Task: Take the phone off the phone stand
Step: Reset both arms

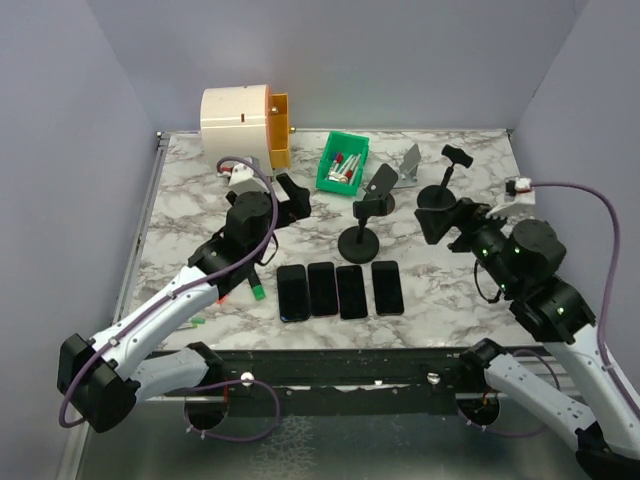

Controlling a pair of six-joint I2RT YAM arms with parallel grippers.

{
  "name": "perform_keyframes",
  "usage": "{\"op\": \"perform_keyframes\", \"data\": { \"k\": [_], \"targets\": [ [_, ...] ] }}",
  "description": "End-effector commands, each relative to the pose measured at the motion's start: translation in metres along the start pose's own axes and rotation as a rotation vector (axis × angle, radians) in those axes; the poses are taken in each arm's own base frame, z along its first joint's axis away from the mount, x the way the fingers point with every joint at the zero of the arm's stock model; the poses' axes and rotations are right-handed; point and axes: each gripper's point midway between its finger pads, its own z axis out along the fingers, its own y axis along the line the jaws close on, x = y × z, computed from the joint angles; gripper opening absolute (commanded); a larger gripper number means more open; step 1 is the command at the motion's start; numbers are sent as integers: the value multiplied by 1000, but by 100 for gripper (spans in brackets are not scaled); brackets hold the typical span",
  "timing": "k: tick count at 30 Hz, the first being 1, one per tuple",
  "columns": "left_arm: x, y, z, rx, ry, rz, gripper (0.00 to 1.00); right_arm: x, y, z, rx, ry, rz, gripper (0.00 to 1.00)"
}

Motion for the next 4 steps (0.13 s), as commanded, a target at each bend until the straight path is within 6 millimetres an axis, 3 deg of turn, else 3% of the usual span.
{"op": "perform_keyframes", "data": {
  "k": [1,4],
  "targets": [
    [-7,6,-4,-58,-17,-16,99,-73,8,-21,-28,-336,-16,100],
    [-10,7,-6,-55,-22,24,99,-85,6,-28,-11,-384,-36,100]
  ]
}}
